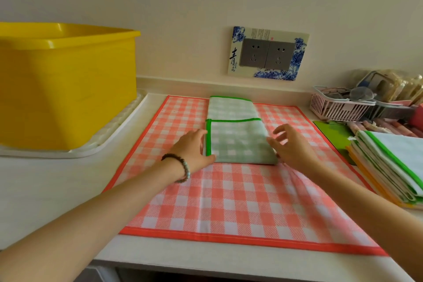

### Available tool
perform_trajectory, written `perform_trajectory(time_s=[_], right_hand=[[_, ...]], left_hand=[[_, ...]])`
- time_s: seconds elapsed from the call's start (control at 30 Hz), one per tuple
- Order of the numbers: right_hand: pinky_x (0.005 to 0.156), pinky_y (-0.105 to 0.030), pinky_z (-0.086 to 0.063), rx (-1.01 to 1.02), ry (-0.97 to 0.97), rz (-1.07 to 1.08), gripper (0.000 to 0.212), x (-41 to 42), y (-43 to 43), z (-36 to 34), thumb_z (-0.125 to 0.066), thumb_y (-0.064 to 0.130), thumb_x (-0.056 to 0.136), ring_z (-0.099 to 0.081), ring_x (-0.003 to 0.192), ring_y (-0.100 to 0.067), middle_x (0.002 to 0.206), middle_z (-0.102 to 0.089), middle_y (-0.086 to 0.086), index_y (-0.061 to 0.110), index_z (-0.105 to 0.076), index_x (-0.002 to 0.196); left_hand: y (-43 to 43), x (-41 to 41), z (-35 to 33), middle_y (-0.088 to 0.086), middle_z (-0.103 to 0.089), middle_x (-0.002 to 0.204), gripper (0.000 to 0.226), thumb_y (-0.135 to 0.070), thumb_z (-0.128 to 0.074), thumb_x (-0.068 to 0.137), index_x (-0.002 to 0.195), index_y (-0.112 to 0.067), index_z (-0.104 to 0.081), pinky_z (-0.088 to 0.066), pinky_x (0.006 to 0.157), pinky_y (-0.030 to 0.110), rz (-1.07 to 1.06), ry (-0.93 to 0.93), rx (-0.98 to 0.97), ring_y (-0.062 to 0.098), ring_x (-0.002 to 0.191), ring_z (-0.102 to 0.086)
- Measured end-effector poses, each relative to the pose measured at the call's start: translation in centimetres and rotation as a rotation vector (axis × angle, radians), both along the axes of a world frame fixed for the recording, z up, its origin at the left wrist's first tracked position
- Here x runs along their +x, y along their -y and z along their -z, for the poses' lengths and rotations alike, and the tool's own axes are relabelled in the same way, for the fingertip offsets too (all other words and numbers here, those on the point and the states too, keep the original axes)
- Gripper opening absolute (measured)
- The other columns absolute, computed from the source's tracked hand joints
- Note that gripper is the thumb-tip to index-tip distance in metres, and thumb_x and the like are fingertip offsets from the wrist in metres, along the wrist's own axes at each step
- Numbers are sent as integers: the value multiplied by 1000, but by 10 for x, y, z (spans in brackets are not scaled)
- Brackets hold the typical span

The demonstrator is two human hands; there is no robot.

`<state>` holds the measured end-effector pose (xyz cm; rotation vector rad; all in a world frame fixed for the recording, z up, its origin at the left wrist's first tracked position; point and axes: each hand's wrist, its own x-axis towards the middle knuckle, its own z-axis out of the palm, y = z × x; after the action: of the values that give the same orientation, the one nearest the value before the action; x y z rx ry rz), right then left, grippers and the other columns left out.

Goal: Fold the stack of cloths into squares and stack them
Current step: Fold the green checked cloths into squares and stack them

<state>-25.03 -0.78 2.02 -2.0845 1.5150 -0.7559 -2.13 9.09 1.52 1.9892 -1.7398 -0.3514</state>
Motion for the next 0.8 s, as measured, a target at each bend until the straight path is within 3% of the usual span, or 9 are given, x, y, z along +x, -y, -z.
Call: perform_trajectory(time_s=[0.03, 0.1, 0.2, 0.27, 0.37, 0.6, 0.8], right_hand=[[77, -30, -52, -122, -67, -56, 34, -1, -8, 2, -53, 35, 93, -63, 92, -16, 117, -61, -1, 18, -50, 123], [102, -24, -33, -238, -183, -235, 42, 0, -29, 6, -43, 36, 97, -47, 125, -13, 141, -46, 5, 24, -43, 136], [112, -15, 1, -233, -362, -470, 57, 5, -53, 16, -19, 55, 95, -12, 142, 2, 154, -19, 17, 33, -23, 147], [111, -14, 9, -197, -423, -551, 63, 8, -62, 22, -7, 61, 90, 1, 141, 7, 154, -10, 22, 37, -14, 148], [113, -17, 12, -123, -465, -588, 57, 10, -66, 24, -10, 54, 93, 8, 140, 8, 154, -2, 24, 39, -7, 148], [111, -14, 9, -134, -522, -622, 52, 3, -61, 18, -17, 48, 97, 3, 140, 9, 154, -4, 25, 41, -8, 148], [111, -13, 10, -93, -550, -575, 54, -38, -51, 17, -9, 58, 90, 8, 136, 17, 151, 0, 32, 50, -4, 143]], left_hand=[[-4, -2, 0, -1, -47, 125, 64, -38, -59, 88, 143, -23, -31, -44, 88, 25, 41, 89, -67, 14, 111, -46], [-15, -6, -1, -5, -31, 147, 51, -38, -42, 97, 145, -28, -28, -25, 110, 27, 178, 230, -143, 12, 134, -27], [-28, -14, 3, -12, -6, 157, 51, -44, -16, 100, 149, -31, -13, 1, 117, 28, 385, 383, -2, 7, 144, 0], [-32, -17, 7, -12, 3, 157, 55, -48, -9, 98, 150, -29, -5, 7, 117, 27, 411, 417, 108, 5, 144, 7], [-34, -19, 9, -13, 4, 157, 58, -52, -8, 96, 149, -30, -1, 3, 118, 28, 408, 374, 163, 4, 143, 8], [-34, -20, 8, -15, 3, 157, 57, -51, -16, 97, 150, -32, -6, -2, 118, 26, 388, 335, 166, 2, 143, 6], [-37, -20, 5, -16, 4, 156, 55, -47, -18, 99, 150, -31, -4, 2, 110, 19, 401, 329, 178, 1, 143, 6]])
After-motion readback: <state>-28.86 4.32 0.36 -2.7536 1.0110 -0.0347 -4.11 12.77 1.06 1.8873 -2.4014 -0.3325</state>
